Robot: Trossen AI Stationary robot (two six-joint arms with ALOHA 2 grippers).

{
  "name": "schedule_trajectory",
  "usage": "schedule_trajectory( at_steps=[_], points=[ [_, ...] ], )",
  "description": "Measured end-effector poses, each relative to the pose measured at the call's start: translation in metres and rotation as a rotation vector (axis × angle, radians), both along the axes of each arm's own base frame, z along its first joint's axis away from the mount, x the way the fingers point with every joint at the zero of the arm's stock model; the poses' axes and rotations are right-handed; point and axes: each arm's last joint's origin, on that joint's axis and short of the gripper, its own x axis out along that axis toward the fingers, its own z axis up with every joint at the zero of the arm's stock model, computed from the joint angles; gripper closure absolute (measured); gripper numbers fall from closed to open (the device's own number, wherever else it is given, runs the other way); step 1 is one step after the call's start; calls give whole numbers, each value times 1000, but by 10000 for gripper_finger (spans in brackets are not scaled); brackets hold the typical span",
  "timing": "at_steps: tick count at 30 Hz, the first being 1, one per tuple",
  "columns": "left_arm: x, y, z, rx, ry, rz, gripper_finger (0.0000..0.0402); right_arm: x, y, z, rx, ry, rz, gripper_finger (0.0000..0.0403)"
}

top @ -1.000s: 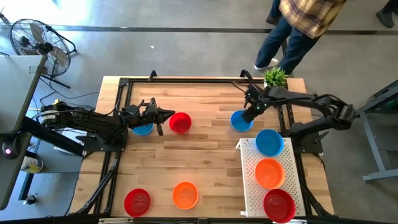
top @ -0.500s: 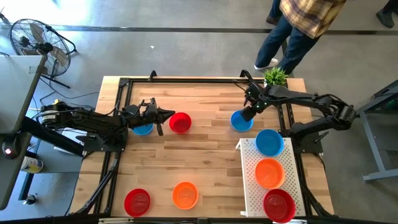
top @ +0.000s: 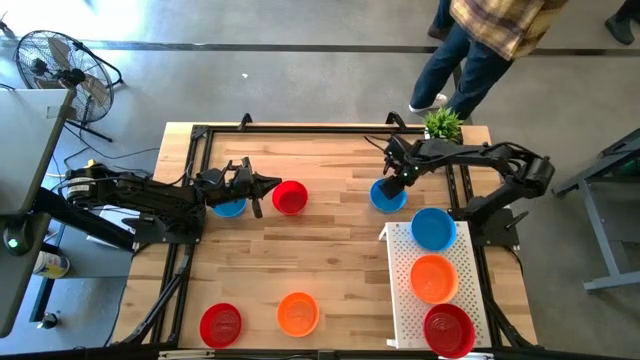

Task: Pick & Place Mini bowls
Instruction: Stack the blue bowl on top of the other blue bowl on the shelf

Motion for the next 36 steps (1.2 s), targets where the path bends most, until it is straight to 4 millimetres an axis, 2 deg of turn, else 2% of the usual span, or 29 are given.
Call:
schedule_trajectory(
  at_steps=[7, 10, 13, 18, 23, 28, 32, 36],
  points=[
    [0, 0, 0, 0, 0, 0, 401, 1, 0, -2, 13, -9, 13, 392],
    [0, 0, 0, 0, 0, 0, 402, 0, 2, 6, 26, -51, 26, 395],
    [0, 0, 0, 0, 0, 0, 402, -4, 5, 24, 44, -89, 23, 400],
    [0, 0, 0, 0, 0, 0, 402, -14, 9, 80, 32, -122, 6, 400],
    [0, 0, 1, 1, -6, 0, 402, -25, 16, 157, -2, -169, -11, 401],
    [0, 0, 1, 1, -6, 0, 402, -37, 37, 225, -19, -191, -24, 402],
    [0, 0, 0, 1, -4, 0, 402, -48, 62, 261, -11, -189, -27, 401],
    [0, 0, 0, 0, -1, 0, 402, -52, 89, 279, 5, -270, 38, 401]
  ],
)
